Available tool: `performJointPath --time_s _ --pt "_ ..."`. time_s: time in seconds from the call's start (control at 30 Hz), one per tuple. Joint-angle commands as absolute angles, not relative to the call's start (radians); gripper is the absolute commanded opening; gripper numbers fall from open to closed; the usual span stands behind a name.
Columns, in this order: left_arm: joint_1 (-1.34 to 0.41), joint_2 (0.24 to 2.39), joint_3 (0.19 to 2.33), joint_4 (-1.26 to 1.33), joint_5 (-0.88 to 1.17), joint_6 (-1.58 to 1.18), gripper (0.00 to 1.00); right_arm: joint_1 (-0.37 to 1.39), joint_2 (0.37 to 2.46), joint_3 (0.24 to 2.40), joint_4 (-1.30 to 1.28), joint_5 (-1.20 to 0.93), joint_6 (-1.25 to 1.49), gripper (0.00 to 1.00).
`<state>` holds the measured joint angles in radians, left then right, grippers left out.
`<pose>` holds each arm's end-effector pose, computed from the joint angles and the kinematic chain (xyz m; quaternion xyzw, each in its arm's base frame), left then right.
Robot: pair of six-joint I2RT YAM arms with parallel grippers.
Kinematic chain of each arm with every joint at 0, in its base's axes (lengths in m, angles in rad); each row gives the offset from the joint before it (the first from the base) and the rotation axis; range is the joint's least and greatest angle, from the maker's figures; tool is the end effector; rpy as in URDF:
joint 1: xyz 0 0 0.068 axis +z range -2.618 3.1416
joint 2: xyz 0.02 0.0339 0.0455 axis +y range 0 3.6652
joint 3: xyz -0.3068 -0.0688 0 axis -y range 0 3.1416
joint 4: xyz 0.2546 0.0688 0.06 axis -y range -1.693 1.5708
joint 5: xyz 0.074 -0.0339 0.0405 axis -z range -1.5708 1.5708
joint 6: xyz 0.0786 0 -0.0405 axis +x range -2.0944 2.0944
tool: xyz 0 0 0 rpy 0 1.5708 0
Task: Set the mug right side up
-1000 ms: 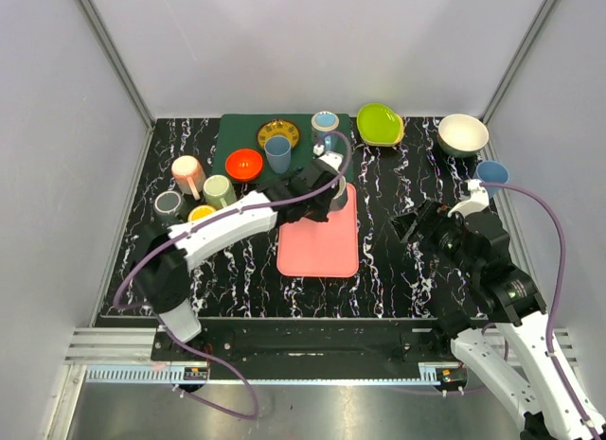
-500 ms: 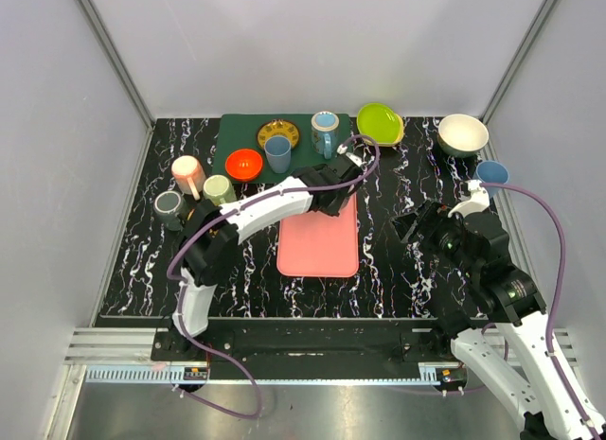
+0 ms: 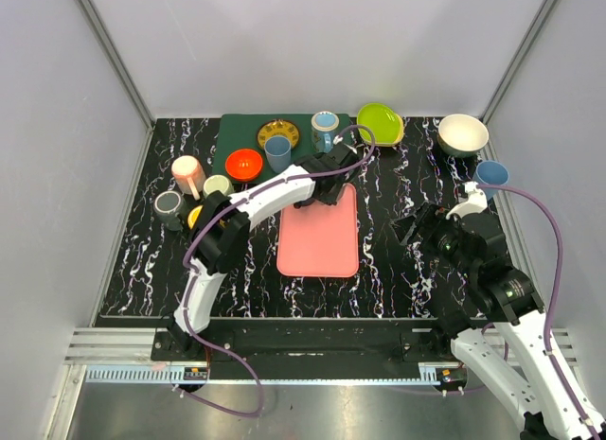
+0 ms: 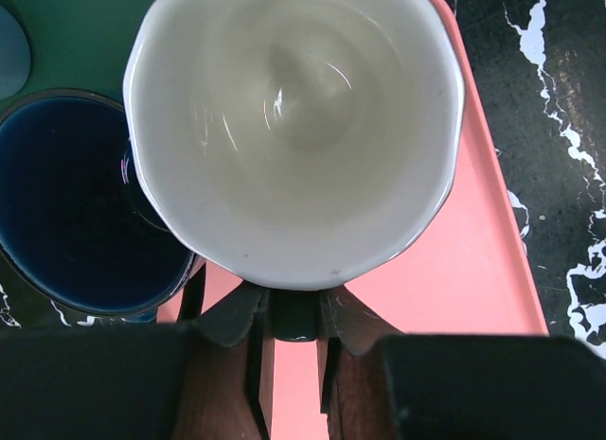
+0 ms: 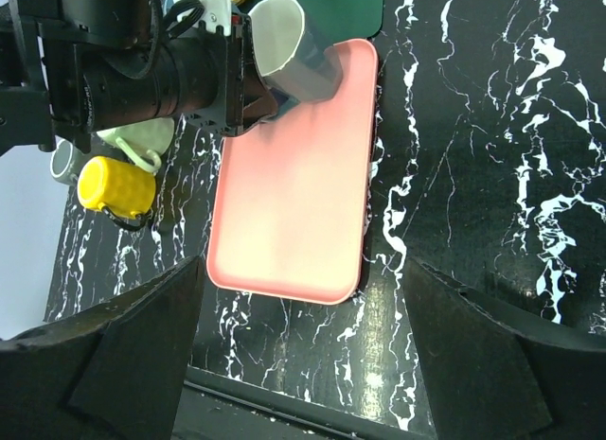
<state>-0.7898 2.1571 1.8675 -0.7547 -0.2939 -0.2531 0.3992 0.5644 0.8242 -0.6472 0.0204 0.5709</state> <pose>0.3864 -0.3574 0.2248 0.2165 0.9311 -0.0056 0.2936 0.1229 0.0501 0.3434 0.0768 0.8264 0.2526 0.4974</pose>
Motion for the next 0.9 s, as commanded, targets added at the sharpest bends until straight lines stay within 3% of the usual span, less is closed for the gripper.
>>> performJointPath --time_s 0.0,0.2,0.3,0.33,0.37,0.63,0.87 --pt "-0.798 2.129 1.91 -0.716 -0.276 -0.253 0.23 0.403 0.574 0.831 -0.647 0.06 0.537 0.9" --pt "-0.841 2.04 1.864 -0.692 -0.313 -0.255 0.43 0.402 0.577 0.836 -0.644 0.063 0.546 0.9" --pt "-0.851 1.956 1.852 -0.678 -0.333 -0.267 0.79 0.403 0.572 0.844 -0.647 0.066 0.551 0.9" --pt "-0.853 1.903 1.845 -0.681 -0.344 -0.273 0.96 0.403 0.572 0.848 -0.649 0.067 0.551 0.9" --pt "-0.853 1.872 1.832 -0.68 -0.356 -0.284 0.99 0.402 0.571 0.85 -0.653 0.071 0.551 0.9" --pt "-0.832 1.415 1.439 -0.653 -0.682 -0.36 0.99 0.403 0.545 0.815 -0.641 0.072 0.551 0.9" --pt "-0.565 1.212 1.125 -0.683 -0.547 -0.508 0.98 0.403 0.572 0.773 -0.58 0.035 0.557 0.89"
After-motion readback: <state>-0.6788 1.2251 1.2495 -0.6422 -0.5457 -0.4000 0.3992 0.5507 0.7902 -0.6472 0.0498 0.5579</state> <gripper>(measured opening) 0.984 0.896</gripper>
